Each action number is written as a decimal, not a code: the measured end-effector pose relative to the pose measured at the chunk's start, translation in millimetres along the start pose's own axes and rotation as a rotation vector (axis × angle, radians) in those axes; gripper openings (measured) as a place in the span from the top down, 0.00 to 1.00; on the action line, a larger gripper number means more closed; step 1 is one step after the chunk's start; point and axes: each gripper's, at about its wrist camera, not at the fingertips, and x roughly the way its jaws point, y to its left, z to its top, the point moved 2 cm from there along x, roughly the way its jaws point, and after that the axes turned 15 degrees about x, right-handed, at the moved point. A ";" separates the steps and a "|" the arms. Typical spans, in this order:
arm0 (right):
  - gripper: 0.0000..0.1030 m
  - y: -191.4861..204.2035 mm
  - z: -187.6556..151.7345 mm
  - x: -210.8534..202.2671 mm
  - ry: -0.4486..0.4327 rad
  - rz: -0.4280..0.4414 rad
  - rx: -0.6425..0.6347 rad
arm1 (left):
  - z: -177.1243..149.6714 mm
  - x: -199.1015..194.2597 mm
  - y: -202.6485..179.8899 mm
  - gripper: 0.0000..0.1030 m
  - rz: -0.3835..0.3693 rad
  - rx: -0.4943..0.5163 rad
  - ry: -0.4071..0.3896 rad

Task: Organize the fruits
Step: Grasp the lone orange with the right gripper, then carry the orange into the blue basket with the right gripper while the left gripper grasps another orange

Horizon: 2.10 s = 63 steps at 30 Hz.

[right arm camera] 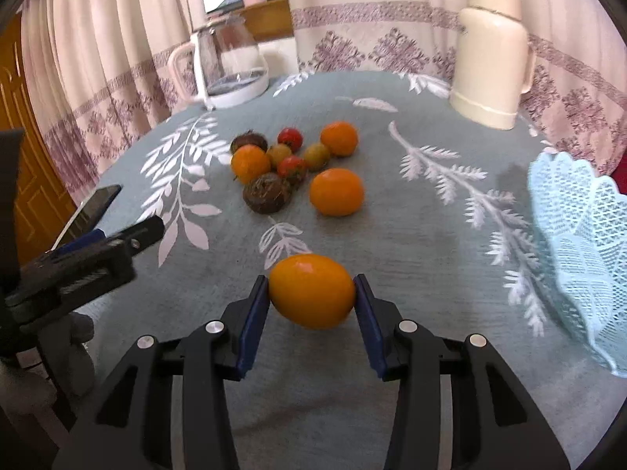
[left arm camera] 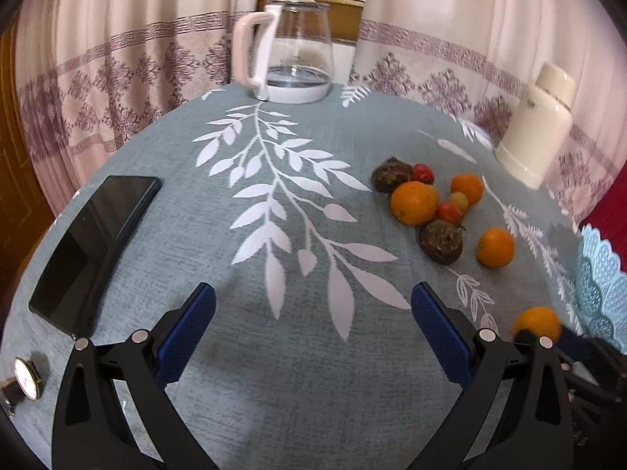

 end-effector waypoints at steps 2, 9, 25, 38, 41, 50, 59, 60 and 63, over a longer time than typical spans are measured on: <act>0.57 -6.3 1.4 -8.2 -0.026 -0.004 0.010 | 6.2 -1.6 -10.1 0.02 -0.012 0.030 -0.002; 0.57 -35.5 10.0 -34.2 -0.094 -0.006 0.074 | 33.3 -1.9 -53.5 0.02 -0.069 0.126 -0.024; 0.57 -97.6 42.9 -68.0 -0.202 -0.066 0.149 | 69.7 45.8 -145.3 0.24 -0.238 0.259 0.046; 0.57 -127.9 52.2 -80.3 -0.249 -0.114 0.198 | 65.6 74.0 -154.8 0.58 -0.246 0.245 0.087; 0.57 -136.5 55.2 -84.6 -0.265 -0.132 0.215 | 66.5 73.3 -152.1 0.58 -0.255 0.233 0.085; 0.57 -171.3 57.4 -101.2 -0.303 -0.204 0.266 | 70.1 52.7 -149.6 0.58 -0.227 0.228 0.034; 0.57 -205.1 52.7 -105.1 -0.294 -0.279 0.309 | 76.8 22.4 -156.8 0.58 -0.230 0.238 -0.020; 0.57 -207.4 51.6 -105.0 -0.290 -0.286 0.311 | 77.7 17.1 -158.7 0.58 -0.234 0.242 -0.029; 0.57 -211.9 47.9 -104.0 -0.277 -0.302 0.303 | 79.1 7.3 -163.1 0.58 -0.242 0.249 -0.044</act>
